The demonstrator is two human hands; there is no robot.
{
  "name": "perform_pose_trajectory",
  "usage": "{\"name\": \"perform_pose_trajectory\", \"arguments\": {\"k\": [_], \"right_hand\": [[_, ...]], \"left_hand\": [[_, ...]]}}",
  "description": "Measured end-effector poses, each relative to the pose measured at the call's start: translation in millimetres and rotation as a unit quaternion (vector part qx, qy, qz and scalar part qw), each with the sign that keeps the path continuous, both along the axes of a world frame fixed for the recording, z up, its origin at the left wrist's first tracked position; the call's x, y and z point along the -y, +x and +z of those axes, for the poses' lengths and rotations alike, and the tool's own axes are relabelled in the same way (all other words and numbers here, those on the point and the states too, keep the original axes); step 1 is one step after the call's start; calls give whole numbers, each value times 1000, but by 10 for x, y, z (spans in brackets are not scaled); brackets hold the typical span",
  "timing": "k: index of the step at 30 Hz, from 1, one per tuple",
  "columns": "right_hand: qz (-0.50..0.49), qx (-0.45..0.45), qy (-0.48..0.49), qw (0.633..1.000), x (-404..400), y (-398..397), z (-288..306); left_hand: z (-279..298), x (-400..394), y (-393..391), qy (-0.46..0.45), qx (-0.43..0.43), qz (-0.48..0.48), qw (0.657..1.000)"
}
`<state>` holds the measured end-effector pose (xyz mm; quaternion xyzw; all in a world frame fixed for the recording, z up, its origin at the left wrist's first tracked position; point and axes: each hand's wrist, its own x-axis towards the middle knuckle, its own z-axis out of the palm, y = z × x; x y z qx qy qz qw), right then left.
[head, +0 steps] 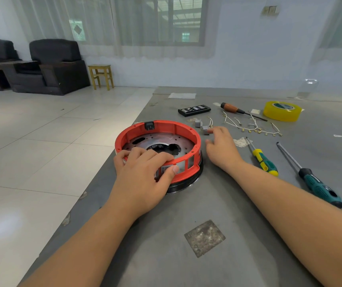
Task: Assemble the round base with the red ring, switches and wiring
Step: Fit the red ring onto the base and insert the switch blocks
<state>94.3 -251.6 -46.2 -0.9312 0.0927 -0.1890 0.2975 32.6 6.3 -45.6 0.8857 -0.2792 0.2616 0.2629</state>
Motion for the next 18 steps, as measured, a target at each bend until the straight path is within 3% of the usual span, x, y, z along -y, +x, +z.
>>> {"name": "perform_pose_trajectory", "arguments": {"k": [10, 18], "right_hand": [[-43, -66, -133, 988, 101, 556, -66], [-56, -22, -121, 991, 74, 440, -35]], "left_hand": [[-23, -27, 48, 0, -3, -1, 1000], [0, -27, 27, -5, -5, -6, 1000]]}}
